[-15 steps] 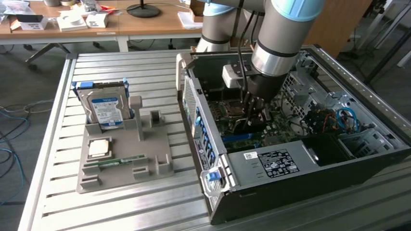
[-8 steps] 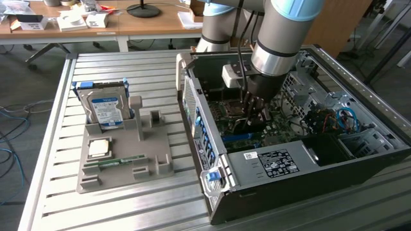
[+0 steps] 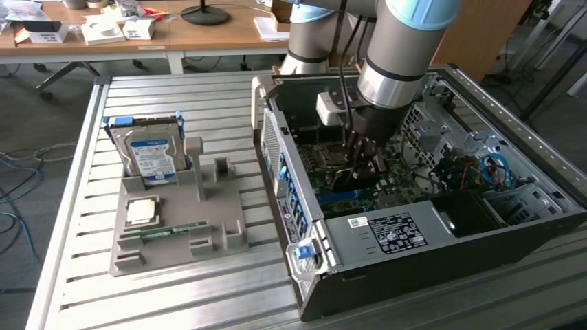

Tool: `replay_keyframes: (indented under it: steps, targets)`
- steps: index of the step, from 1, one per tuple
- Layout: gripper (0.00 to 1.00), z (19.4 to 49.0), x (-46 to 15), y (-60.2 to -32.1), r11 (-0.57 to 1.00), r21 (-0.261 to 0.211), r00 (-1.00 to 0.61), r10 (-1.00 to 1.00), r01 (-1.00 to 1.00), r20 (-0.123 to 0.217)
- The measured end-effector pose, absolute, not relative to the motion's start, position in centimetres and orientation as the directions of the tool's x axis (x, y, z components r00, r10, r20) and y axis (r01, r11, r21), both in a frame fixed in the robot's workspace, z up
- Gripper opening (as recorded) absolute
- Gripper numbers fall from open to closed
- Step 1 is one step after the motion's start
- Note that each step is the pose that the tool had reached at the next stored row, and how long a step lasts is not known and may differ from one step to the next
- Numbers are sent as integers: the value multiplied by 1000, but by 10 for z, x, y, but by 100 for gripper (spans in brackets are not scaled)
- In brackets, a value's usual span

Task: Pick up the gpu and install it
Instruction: 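Insert the gpu into the slot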

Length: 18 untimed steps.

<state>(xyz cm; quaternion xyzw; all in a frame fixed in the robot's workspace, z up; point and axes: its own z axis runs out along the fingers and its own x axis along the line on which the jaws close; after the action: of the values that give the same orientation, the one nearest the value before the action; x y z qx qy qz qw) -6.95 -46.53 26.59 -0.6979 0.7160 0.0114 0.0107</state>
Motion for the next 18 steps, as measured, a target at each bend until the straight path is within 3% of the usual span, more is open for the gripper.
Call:
replay_keyframes:
  steps: [18]
  targets:
    - [26,265,-69,-464,16,-7,-16,-999,-1000,-31]
